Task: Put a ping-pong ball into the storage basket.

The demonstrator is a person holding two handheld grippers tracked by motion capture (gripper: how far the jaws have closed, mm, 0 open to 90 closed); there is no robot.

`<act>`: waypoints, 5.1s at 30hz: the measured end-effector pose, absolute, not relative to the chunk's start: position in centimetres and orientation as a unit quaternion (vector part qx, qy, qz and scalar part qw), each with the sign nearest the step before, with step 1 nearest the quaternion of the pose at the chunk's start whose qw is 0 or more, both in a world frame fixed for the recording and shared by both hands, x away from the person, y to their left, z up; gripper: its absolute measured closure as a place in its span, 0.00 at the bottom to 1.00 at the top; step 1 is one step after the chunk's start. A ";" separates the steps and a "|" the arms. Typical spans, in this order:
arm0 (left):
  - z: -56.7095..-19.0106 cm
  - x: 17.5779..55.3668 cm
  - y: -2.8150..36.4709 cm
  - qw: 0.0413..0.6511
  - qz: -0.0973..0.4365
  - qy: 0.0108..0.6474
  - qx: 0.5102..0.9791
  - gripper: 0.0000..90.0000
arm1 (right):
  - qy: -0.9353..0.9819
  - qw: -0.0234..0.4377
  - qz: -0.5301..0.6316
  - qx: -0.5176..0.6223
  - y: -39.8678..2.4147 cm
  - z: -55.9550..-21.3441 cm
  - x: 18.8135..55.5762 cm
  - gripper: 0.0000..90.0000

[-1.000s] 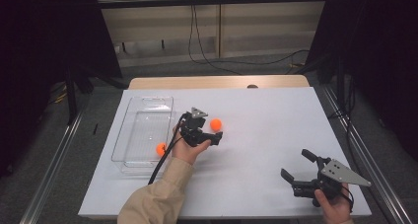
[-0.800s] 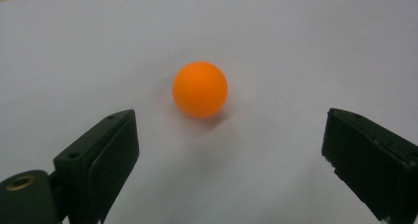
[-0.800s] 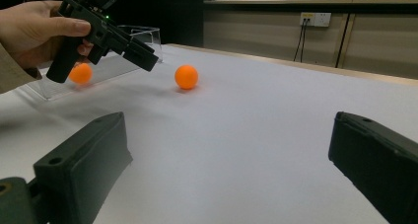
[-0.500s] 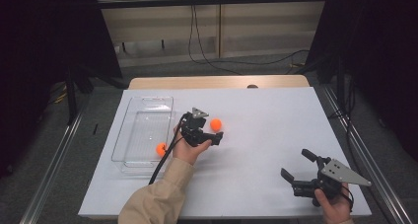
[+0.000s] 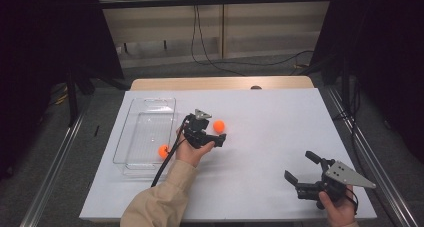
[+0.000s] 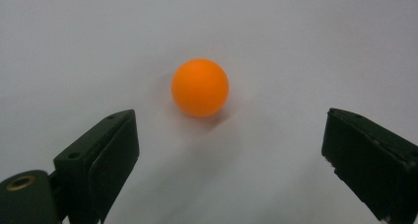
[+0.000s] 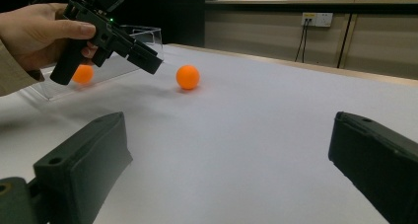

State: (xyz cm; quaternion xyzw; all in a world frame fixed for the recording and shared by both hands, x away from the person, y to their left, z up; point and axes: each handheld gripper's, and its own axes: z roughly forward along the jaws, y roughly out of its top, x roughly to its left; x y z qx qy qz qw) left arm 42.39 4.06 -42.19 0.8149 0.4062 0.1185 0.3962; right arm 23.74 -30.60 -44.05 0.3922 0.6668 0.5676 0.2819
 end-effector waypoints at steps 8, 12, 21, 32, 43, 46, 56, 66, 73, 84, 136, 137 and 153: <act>-42.3 42.5 4.0 0.398 0.122 0.409 0.812 0.08 | 0.667 0.283 0.567 0.392 -30.6 -44.1 23.8 0.01; -42.3 42.6 4.1 0.395 0.124 0.406 0.815 0.08 | 0.667 0.283 0.568 0.391 -30.5 -44.1 23.9 0.01; -42.6 42.7 3.9 0.394 0.123 0.411 0.813 0.08 | 0.668 0.281 0.568 0.389 -30.4 -44.1 24.0 0.01; -43.1 43.1 3.9 0.389 0.130 0.410 0.815 0.09 | 0.668 0.280 0.569 0.389 -30.4 -44.1 24.0 0.01; -43.2 43.4 3.8 0.394 0.131 0.413 0.810 0.09 | 0.668 0.281 0.568 0.390 -30.5 -44.1 24.0 0.01; -43.1 43.5 3.8 0.391 0.132 0.412 0.812 0.09 | 0.667 0.282 0.568 0.391 -30.5 -44.1 24.0 0.01; -43.3 44.1 3.5 0.396 0.128 0.422 0.805 0.09 | 0.667 0.282 0.567 0.391 -30.6 -44.2 23.9 0.01; -43.5 44.5 3.0 0.395 0.130 0.427 0.803 0.09 | 0.667 0.282 0.567 0.392 -30.6 -44.2 23.9 0.01; -43.7 44.7 2.8 0.392 0.129 0.427 0.804 0.09 | 0.667 0.282 0.567 0.392 -30.6 -44.2 23.9 0.01; -44.0 45.2 2.5 0.392 0.131 0.428 0.804 0.10 | 0.666 0.282 0.568 0.392 -30.7 -44.2 23.9 0.01; -45.3 46.3 1.7 0.386 0.136 0.410 0.815 0.56 | 0.666 0.281 0.569 0.393 -30.7 -44.2 23.9 0.01; -45.3 46.3 1.7 0.387 0.135 0.411 0.814 0.56 | 0.666 0.281 0.569 0.393 -30.7 -44.2 23.9 0.01; -45.1 46.3 1.8 0.380 0.139 0.413 0.816 0.57 | 0.666 0.282 0.568 0.391 -30.7 -44.1 23.9 0.01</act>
